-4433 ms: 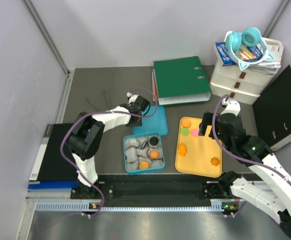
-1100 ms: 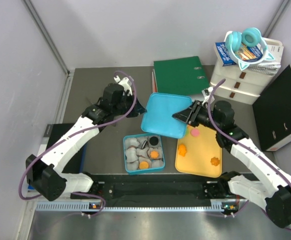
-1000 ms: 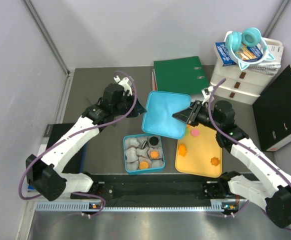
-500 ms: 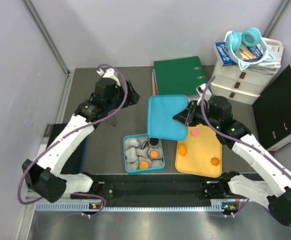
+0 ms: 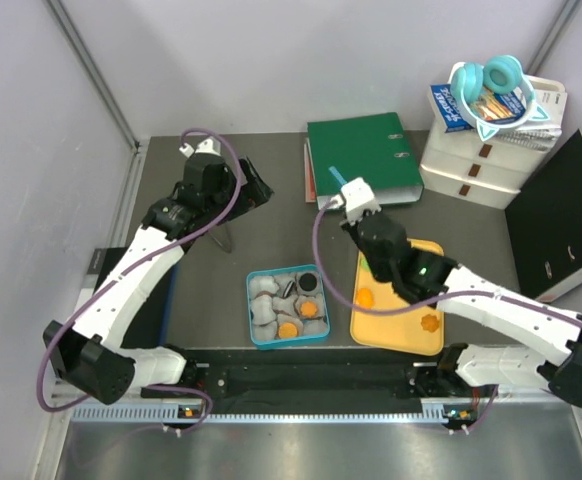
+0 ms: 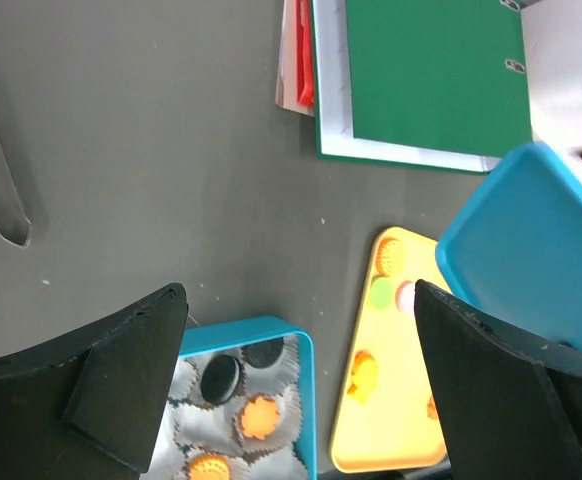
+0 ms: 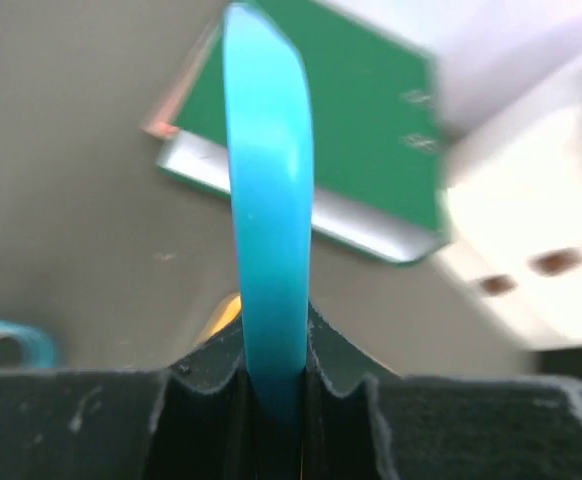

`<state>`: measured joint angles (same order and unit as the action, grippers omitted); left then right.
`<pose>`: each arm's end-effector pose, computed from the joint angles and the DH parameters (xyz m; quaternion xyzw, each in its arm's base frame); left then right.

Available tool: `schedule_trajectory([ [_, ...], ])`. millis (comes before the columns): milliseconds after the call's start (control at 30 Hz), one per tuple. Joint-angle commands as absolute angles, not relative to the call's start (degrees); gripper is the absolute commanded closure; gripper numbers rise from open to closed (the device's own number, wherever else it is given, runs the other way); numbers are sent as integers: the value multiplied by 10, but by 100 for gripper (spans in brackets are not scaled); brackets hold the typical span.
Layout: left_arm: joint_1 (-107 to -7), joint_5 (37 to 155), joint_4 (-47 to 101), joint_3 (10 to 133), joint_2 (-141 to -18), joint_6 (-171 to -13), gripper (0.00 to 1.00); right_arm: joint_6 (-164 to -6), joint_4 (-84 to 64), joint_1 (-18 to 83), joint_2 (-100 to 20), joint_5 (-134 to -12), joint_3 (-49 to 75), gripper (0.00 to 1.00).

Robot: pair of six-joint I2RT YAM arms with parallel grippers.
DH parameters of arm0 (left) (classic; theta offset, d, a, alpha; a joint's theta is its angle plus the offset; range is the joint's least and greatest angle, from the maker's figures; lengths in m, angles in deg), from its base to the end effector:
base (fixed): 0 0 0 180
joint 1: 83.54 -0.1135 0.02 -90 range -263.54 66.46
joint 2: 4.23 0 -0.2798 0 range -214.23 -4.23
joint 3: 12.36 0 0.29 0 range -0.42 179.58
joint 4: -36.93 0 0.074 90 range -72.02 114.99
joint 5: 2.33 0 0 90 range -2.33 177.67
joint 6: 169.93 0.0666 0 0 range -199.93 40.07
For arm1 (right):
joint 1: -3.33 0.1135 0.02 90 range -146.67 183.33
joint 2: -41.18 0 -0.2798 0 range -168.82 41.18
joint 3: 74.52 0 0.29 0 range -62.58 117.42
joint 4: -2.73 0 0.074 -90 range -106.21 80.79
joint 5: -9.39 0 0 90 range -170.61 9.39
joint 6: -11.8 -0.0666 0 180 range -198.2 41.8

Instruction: Pack the cookies

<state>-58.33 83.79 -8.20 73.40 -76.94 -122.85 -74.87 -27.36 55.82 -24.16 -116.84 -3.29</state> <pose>0.3080 -0.1400 0.3715 -0.1508 0.8615 -0.2465 0.4175 0.2189 0.2205 0.3452 -0.2243 0.7842 -0.0227 0.5781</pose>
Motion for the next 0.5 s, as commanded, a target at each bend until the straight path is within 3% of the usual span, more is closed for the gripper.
schedule_trajectory([
  [0,-582,873,-76,752,-754,-1276,1,-339,154,626,-225,-1432,-174,100],
  [233,-582,1046,8,733,-770,-1295,1,-227,261,647,-225,-1390,-266,100],
  [467,-582,1148,94,711,-793,-1320,1,-129,375,706,-256,-1337,-316,100],
])
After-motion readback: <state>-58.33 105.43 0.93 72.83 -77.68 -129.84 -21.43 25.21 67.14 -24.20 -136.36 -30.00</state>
